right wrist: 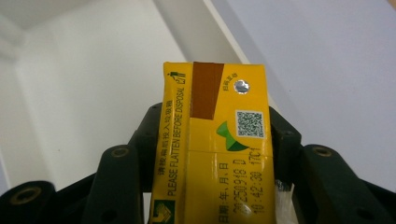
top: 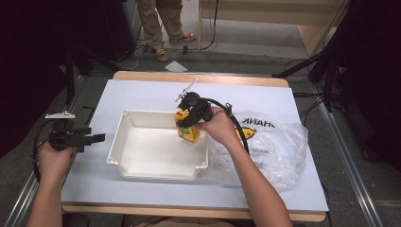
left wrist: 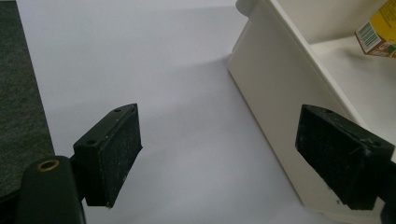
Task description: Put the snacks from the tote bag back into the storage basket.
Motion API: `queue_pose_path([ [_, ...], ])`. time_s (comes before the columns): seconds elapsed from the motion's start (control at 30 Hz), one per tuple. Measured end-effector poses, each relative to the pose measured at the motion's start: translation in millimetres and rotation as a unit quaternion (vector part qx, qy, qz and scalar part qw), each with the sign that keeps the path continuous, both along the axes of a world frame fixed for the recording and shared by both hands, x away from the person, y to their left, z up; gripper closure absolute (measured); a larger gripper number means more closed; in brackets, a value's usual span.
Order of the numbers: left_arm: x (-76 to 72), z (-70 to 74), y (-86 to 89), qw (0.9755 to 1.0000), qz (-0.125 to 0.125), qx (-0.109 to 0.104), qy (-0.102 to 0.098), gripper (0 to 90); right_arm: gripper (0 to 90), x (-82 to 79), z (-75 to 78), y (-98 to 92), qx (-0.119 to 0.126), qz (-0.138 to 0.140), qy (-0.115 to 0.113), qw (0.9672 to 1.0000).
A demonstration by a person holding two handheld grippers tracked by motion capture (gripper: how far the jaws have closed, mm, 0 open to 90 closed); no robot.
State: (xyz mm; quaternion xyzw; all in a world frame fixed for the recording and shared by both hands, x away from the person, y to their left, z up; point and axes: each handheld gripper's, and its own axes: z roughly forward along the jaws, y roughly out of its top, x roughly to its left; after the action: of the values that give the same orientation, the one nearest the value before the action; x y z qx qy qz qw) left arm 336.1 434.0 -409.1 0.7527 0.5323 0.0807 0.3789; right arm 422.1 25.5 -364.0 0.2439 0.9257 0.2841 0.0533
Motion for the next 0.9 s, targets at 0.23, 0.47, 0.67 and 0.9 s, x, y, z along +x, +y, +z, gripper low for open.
queue_pose_path([
  [0.23,0.1,-0.2,-1.1,1.0,0.001,0.002,-0.001,15.2,52.5,3.7,-7.1,-0.1,-0.004,0.0,0.003,1.0],
  [0.47,0.4,-0.4,-1.3,1.0,-0.001,0.002,0.001,15.2,52.4,6.7,-15.4,0.9,-0.013,-0.005,0.008,0.9999],
  [0.67,0.6,-0.5,-2.0,1.0,-0.003,0.001,0.001,15.2,52.3,8.2,-18.5,-1.2,-0.009,-0.004,0.007,0.9999],
  [0.9,1.0,-1.1,-3.2,1.0,-0.005,0.003,0.003,15.2,51.8,9.1,-19.7,-7.6,-0.007,-0.004,0.018,0.9998],
])
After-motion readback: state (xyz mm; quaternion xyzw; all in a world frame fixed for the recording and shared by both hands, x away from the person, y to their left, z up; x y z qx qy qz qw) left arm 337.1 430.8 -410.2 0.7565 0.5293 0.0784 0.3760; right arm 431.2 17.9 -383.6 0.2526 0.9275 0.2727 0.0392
